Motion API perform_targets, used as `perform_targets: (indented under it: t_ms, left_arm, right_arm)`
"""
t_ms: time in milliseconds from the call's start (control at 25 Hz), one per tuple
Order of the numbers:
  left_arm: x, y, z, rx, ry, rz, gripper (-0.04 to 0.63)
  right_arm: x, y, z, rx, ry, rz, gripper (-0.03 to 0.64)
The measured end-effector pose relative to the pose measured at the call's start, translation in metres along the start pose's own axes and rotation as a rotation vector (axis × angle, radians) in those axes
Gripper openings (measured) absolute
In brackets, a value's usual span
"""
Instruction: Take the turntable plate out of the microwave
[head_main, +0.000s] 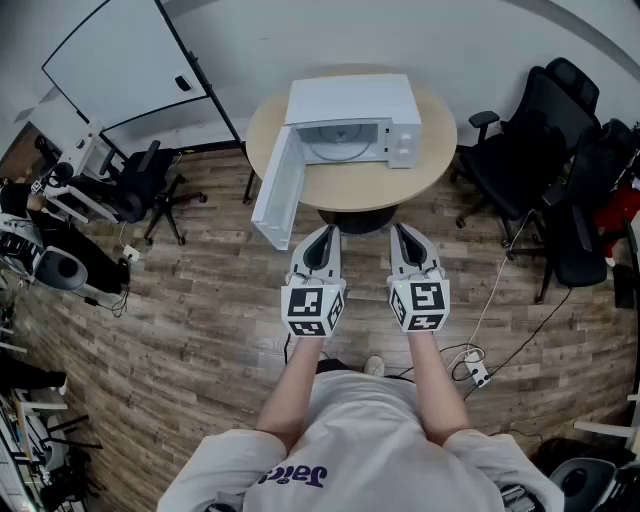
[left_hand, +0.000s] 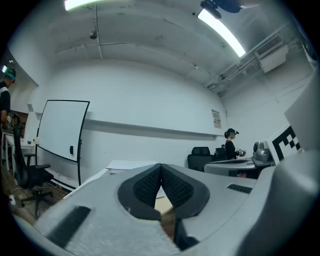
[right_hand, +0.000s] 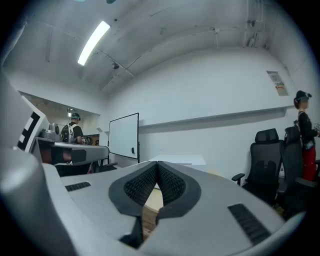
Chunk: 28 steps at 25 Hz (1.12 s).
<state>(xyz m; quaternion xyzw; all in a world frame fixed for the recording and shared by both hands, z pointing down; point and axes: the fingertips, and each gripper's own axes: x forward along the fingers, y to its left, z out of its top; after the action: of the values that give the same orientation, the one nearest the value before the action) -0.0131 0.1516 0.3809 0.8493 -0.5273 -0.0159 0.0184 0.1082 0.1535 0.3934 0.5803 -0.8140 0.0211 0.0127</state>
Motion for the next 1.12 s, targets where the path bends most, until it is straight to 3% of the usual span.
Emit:
perform_targets:
  t_ms: [320, 680, 1120]
  left_arm:
    - [0.006, -0.022, -0.02, -0.008, 0.034, 0.0, 0.015]
    - [0.025, -0.019, -0.034, -0.031, 0.063, -0.01, 0.015]
    - [0.084, 0.028, -0.056, -0.098, 0.08, -0.017, 0.015]
  right_arm:
    - [0.004, -0.008, -0.022, 0.048, 0.088, 0.067, 0.017]
    - [0.021, -0.01, -0.036, 0.096, 0.113, 0.088, 0.017]
    - [0.083, -0.008, -0.065, 0.086, 0.226, 0.118, 0.017]
